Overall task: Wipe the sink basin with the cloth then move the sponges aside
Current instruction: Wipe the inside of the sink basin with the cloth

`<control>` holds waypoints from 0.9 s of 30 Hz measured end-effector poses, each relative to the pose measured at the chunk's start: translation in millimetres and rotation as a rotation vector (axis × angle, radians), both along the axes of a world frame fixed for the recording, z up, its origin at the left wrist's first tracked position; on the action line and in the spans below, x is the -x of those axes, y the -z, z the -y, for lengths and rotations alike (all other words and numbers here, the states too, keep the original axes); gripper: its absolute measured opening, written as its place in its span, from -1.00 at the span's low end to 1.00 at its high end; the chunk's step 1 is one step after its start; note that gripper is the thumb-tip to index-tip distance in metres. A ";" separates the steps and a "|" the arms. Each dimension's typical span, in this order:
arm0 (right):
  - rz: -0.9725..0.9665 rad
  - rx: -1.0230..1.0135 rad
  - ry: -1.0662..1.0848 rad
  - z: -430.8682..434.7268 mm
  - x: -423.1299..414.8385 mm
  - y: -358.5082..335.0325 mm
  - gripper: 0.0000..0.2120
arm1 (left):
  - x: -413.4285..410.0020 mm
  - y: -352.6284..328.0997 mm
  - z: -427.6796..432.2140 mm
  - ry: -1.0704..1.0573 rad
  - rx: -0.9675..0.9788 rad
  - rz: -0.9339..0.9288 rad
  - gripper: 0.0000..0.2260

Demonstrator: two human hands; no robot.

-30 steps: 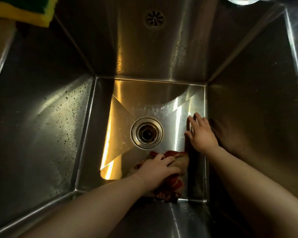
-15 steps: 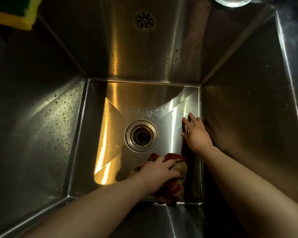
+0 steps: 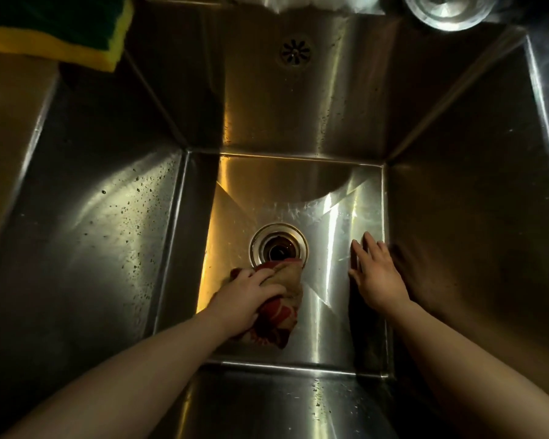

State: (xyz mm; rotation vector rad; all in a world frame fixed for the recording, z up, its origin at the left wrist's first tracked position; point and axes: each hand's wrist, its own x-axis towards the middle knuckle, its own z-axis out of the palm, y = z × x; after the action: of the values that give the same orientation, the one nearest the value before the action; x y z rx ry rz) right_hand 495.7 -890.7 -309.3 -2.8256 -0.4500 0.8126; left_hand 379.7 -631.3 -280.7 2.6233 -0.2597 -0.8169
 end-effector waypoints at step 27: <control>0.074 0.030 0.068 -26.3 21.9 15.7 -0.33 | -78.6 -7.3 -78.6 -0.642 -0.132 0.158 -0.50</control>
State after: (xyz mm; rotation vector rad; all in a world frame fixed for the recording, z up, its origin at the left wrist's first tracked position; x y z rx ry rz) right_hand 473.8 -864.4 -325.1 -2.8890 -0.3519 0.7101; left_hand 458.2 -552.6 -273.4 2.6367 0.5885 -0.4136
